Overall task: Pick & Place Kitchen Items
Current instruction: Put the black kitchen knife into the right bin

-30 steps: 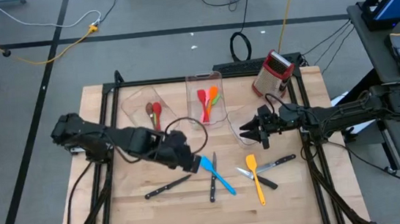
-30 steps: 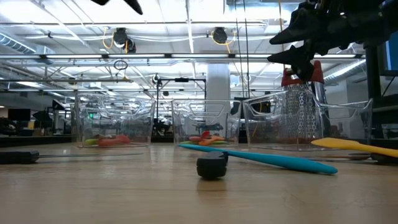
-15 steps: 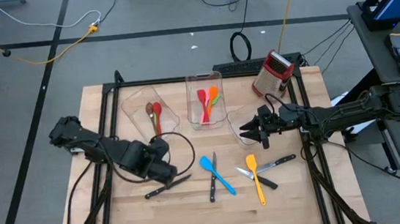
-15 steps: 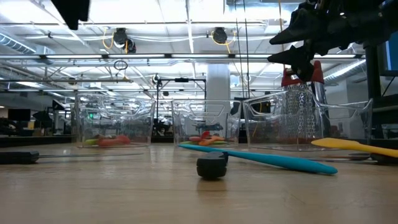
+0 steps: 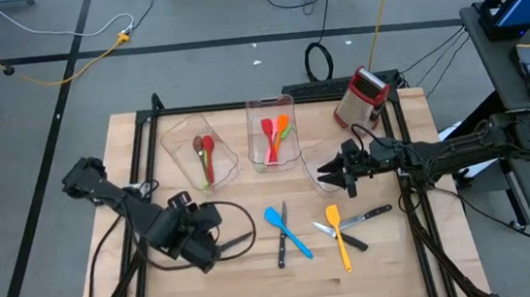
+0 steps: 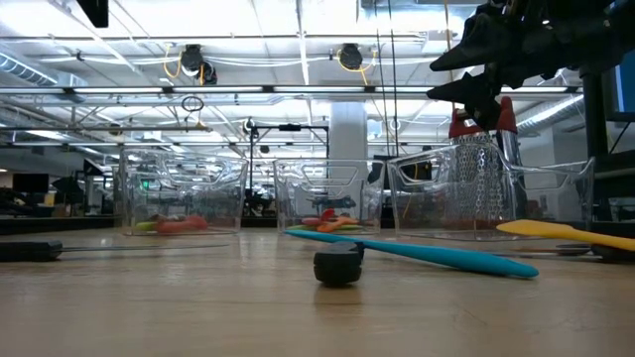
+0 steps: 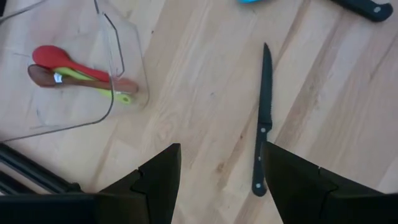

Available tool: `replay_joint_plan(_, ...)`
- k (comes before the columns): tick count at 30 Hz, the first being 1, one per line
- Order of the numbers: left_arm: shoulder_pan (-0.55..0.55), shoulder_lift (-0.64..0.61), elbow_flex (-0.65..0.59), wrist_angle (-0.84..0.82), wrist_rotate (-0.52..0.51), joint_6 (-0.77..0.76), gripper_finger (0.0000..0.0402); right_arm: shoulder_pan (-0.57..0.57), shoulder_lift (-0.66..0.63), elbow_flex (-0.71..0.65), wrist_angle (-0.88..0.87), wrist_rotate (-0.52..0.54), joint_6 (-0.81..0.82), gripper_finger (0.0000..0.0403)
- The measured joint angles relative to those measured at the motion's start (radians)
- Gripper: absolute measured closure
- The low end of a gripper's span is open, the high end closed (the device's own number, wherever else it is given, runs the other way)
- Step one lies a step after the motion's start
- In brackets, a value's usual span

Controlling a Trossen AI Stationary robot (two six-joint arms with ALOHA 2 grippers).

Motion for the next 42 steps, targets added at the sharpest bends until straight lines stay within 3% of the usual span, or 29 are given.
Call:
replay_joint_plan(7,-0.065,-0.001,-0.016,0.022,-0.040,-0.096,0.0176,0.000,0.000,0.000,0.000,0.000,0.000,0.0232)
replay_joint_plan(14,-0.104,-0.001,-0.214,0.234,-0.025,-0.151,0.0176,0.000,0.000,0.000,0.000,0.000,0.000,0.0232)
replay_joint_plan(25,-0.089,0.000,-0.533,0.558,0.126,-0.149,0.0176,0.000,0.000,0.000,0.000,0.000,0.000,0.0232)
replay_joint_plan(30,-0.092,0.000,-0.607,0.699,0.167,-0.118,0.0176,0.000,0.000,0.000,0.000,0.000,0.000,0.0232)
replay_joint_plan(42,-0.087,0.000,-0.718,0.833,0.197,-0.081,0.0176,0.000,0.000,0.000,0.000,0.000,0.000,0.0232)
